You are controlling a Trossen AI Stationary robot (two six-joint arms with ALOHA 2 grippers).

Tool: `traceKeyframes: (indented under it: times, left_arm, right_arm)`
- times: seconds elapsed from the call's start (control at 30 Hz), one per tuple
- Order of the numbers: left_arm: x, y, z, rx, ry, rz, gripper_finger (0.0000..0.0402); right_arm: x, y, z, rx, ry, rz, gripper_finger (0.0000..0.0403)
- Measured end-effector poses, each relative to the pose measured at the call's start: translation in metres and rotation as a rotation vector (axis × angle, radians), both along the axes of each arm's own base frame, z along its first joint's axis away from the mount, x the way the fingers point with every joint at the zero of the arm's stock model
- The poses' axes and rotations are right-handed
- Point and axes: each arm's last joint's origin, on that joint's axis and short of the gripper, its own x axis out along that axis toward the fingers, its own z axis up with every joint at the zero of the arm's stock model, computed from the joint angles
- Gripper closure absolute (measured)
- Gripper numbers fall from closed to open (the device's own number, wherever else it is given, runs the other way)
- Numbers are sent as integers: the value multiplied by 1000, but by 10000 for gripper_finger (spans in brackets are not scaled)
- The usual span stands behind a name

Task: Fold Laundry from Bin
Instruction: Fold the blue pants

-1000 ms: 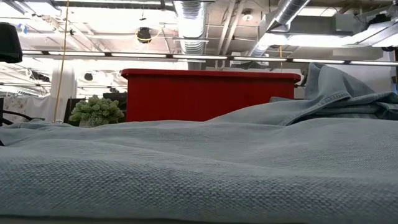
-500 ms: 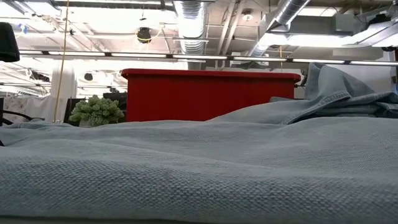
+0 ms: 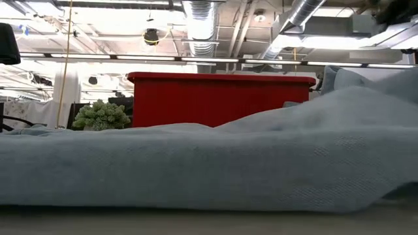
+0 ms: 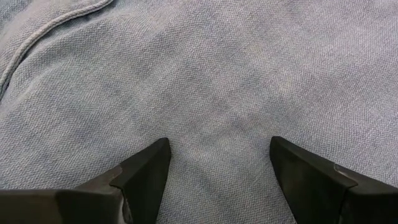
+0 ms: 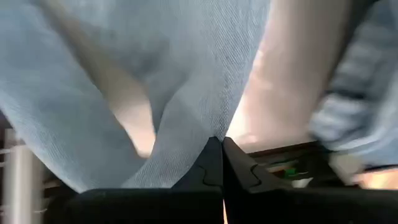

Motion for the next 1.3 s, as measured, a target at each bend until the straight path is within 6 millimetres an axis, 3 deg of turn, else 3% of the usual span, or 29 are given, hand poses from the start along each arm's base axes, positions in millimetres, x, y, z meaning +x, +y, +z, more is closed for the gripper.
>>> traceKeyframes:
  times: [0.1, 0.23, 0.37, 0.47, 0.63, 0.83, 0.93, 1.07, 1.23, 1.3]
  left_arm:
    - [0, 0, 0, -2, 0, -3, 132]
    - [0, -1, 0, -6, 5, -13, 132]
    - [-1, -2, 0, -5, 7, -19, 132]
    - [0, -2, 0, -1, 11, -29, 132]
    - [-1, -2, 0, 2, 13, -35, 132]
    - [0, -2, 0, 0, -3, -18, 132]
    - [0, -2, 0, 1, -6, -17, 132]
    - [0, -2, 0, -4, -9, -16, 132]
    - [0, -2, 0, -6, -11, -15, 132]
    - [0, -2, 0, -7, -12, -14, 132]
  right_arm:
    - [14, 3, -12, 46, -6, 28, 379]
    - [20, 17, -14, 259, -3, -50, 290]
    - [3, 26, 4, 315, 0, -184, 187]
    - [-21, 32, 24, 279, -79, -308, 142]
    - [-65, 48, 44, 226, -178, -766, 130]
    - [-90, 80, 14, -24, -107, -1035, 129]
    - [-89, 85, -2, -188, -10, -1065, 129]
    - [-77, 90, -16, -247, -11, -1092, 129]
    - [-60, 100, -30, -176, -45, -1112, 128]
    - [-52, 108, -32, -59, -156, -1059, 128]
